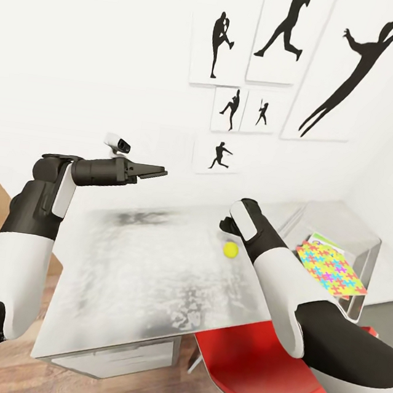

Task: Put all the toys in the child's room - the three board games (two on the bed and one on the table), the two jigsaw puzzles on the table, and the tennis ball on the table - inside the toy box on the table in the child's room.

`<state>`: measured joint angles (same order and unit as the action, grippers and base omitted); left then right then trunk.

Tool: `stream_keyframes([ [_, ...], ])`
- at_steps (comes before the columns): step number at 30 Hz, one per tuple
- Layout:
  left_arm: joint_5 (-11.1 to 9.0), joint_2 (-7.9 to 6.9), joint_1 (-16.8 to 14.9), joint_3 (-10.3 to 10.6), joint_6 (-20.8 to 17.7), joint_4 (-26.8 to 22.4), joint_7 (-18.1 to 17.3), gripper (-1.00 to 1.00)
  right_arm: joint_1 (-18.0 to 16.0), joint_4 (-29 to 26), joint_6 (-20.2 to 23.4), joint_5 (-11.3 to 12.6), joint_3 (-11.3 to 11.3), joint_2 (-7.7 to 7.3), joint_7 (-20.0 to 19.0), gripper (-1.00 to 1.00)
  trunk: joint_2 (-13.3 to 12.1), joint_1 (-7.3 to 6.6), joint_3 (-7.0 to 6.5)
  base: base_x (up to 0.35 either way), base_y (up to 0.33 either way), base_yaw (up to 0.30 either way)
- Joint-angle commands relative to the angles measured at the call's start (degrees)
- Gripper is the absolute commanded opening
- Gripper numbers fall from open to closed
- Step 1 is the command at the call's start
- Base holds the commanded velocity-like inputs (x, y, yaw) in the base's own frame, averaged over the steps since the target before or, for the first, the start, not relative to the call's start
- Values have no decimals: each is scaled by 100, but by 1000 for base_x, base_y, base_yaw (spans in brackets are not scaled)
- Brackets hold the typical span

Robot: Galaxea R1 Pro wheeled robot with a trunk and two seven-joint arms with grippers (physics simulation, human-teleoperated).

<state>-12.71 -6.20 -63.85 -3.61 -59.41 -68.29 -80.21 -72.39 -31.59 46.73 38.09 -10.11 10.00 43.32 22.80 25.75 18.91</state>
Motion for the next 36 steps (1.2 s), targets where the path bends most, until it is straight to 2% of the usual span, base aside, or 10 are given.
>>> stream_keyframes([
  [1, -12, 0, -5, 1, -59, 0, -11, 100, -8, -4, 12, 49, -13, 0, 54, 100, 12, 3, 20, 0, 0, 0],
  [14, -20, 12, -6, 133, -59, -9, -12, 100, -83, -5, 19, 55, 17, -19, 53, 100, 12, 3, 143, 0, 0, 0],
  [23, -21, 30, -7, 145, -59, -9, -12, 100, -207, 3, 30, 62, 30, -20, -141, 100, 12, 3, 229, 0, 0, 0],
  [36, -21, 36, -10, 150, -59, -9, -12, 100, -222, 4, 21, 58, 35, -32, -192, 100, 12, 3, 352, 0, 0, 0],
])
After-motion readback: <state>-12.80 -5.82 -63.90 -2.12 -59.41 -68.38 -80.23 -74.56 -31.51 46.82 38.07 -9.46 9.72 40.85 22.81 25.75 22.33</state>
